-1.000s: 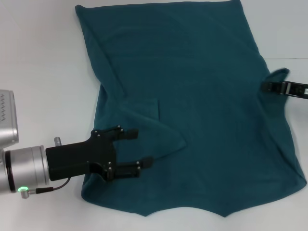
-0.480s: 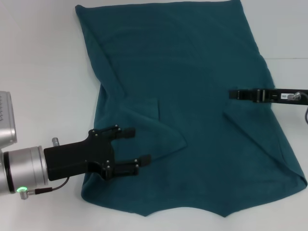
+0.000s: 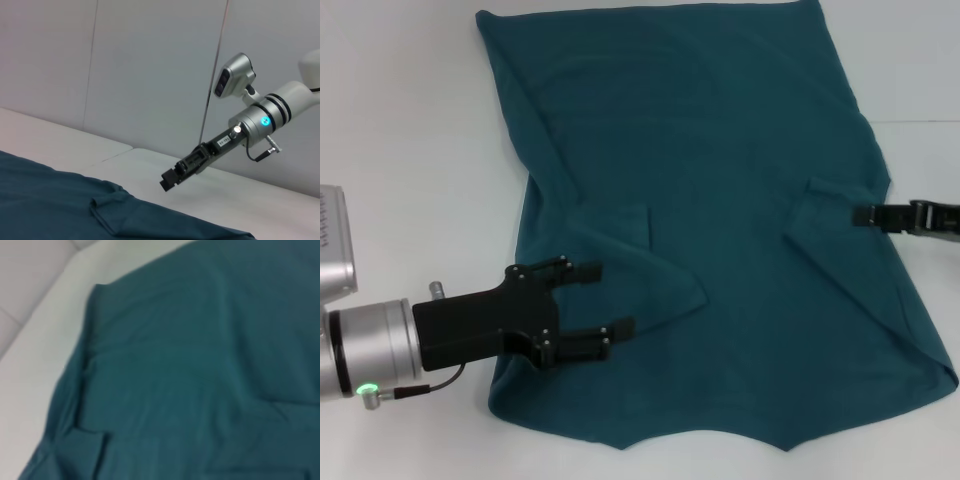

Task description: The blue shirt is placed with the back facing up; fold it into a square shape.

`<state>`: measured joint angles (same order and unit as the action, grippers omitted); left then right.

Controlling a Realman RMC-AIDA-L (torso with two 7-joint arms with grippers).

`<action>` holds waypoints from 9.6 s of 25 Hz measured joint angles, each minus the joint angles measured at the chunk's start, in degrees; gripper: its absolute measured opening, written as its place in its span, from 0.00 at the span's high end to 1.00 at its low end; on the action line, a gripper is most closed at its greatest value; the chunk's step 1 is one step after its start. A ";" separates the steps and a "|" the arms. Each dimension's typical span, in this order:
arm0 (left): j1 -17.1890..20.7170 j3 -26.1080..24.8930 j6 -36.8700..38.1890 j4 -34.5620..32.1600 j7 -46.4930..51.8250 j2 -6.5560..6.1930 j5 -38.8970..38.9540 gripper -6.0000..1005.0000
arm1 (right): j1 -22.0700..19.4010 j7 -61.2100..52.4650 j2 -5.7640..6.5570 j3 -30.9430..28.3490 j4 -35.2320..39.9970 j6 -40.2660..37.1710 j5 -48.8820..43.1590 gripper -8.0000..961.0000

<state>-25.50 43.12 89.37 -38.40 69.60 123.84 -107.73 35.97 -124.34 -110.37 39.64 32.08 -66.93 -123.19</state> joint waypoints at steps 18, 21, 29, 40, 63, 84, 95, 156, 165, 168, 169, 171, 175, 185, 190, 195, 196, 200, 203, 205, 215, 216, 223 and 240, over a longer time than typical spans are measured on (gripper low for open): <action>-0.44 0.00 -0.94 0.00 0.01 0.00 -0.22 0.16 | -3.41 -1.64 -0.31 0.24 -0.77 -0.13 -1.28 0.31; -0.45 0.17 -1.19 0.00 0.01 0.00 -0.19 0.16 | -3.75 -1.43 -0.51 0.24 -0.79 -0.13 -1.28 0.31; -0.45 0.30 -1.22 0.08 -0.10 0.06 -0.09 0.16 | -3.82 -1.09 -1.90 0.27 -0.88 -0.13 -1.26 0.31; -0.26 -0.06 -1.25 0.09 -0.30 0.07 -0.28 0.16 | -1.52 2.10 -5.31 0.27 -0.81 -3.13 -0.86 0.31; 3.73 -5.98 -5.92 -1.05 4.43 0.00 -1.08 0.16 | -3.24 11.96 -6.57 -1.24 -0.96 -5.14 10.66 0.31; 8.08 -9.69 -6.04 -1.98 -4.21 0.37 -8.07 0.16 | -2.63 11.58 -6.95 -2.58 -3.65 -2.83 11.58 0.30; 7.35 -9.85 -6.61 -1.79 0.77 0.28 -8.37 0.16 | -3.01 11.72 -6.93 -2.54 -3.95 -2.25 11.57 0.30; 4.55 -6.03 -13.62 0.49 13.58 0.44 -10.20 0.68 | -3.13 11.49 -6.25 -2.64 -4.65 -1.14 11.56 0.31; 5.23 -6.40 -13.08 -0.66 13.87 0.22 -10.30 0.96 | -3.33 11.49 -6.25 -2.64 -4.66 -1.15 11.57 0.31; 5.98 -7.78 -12.85 -1.67 13.96 0.16 -10.30 0.97 | -3.37 11.49 -6.25 -2.64 -4.66 -1.14 11.56 0.31; 6.22 -8.38 -12.77 -1.97 13.96 0.13 -10.30 0.97 | -3.37 11.49 -6.25 -2.64 -4.66 -1.12 11.56 0.31; 6.86 -10.10 -11.96 -2.90 13.94 0.07 -10.32 0.97 | -3.36 11.49 -6.26 -2.64 -4.66 -1.10 11.56 0.31; 7.97 -13.39 -10.48 -4.22 13.65 -0.08 -10.36 0.97 | -3.24 11.49 -6.26 -2.64 -4.73 -1.05 11.50 0.31; 10.26 -15.76 -9.23 -4.98 13.36 -0.16 -10.74 0.97 | -3.73 11.49 -6.04 -2.27 -4.75 -1.20 11.14 0.34; 10.81 -17.02 -7.69 -4.86 13.01 -0.04 -10.65 0.97 | -4.98 11.05 -4.95 -1.97 -4.80 -3.18 9.83 0.35; 11.01 -20.01 -4.14 -4.52 12.79 -0.15 -10.38 0.97 | -6.93 8.27 -2.59 -1.96 -4.36 -7.04 6.70 0.36; 11.07 -20.33 -3.76 -4.51 12.79 -0.15 -10.37 0.97 | -7.36 7.53 -1.85 -1.97 -4.22 -7.79 5.95 0.36; 11.22 -20.44 -3.47 -3.58 13.01 -0.06 -10.37 0.97 | -8.68 5.46 0.38 -2.17 -4.09 -9.95 3.10 0.37; 11.24 -20.44 -3.47 -2.99 13.04 0.00 -10.40 0.97 | -9.52 4.98 1.34 -2.44 -4.05 -10.86 2.16 0.38; 11.18 -20.45 -3.47 -2.69 13.05 0.03 -10.47 0.97 | -10.03 4.91 1.69 -2.45 -4.04 -11.10 2.13 0.38; 10.64 -20.40 -3.65 -2.20 13.18 -0.09 -10.45 0.97 | -12.19 3.69 2.57 -2.10 -4.04 -11.60 1.84 0.40; 10.62 -20.37 -3.63 -2.20 13.20 -0.09 -10.45 0.97 | -12.23 3.69 2.57 -2.13 -4.04 -11.73 1.58 0.41; 10.63 -20.36 -3.70 -2.20 13.28 -0.06 -10.37 0.97 | -11.98 3.67 2.29 -2.06 -4.04 -12.65 -0.04 0.42; 10.06 -20.35 -4.18 -1.52 13.29 -0.04 -10.30 0.97 | -9.42 4.53 0.39 -1.87 -4.05 -19.65 -2.79 0.46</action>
<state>-15.44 22.77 85.19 -39.93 82.89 123.80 -118.03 26.56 -119.81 -109.98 37.77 28.02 -86.58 -125.98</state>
